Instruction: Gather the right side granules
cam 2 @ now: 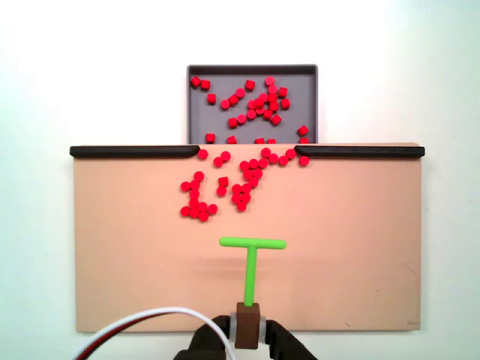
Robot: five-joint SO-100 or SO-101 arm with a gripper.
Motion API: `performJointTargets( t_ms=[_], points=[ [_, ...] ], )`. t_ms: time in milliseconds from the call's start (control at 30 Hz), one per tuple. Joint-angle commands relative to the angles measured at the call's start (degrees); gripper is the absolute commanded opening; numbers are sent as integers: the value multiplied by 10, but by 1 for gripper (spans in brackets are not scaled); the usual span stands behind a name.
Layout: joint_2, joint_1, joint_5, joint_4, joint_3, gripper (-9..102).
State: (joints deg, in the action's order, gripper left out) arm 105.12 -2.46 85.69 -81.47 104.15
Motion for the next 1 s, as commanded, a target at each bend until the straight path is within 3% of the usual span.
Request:
performJointTargets(
  t_ms=[0,967],
  points=[
    [18,12,-4,1,-4,0],
    [28,13,-50,1,-4,0]
  ],
)
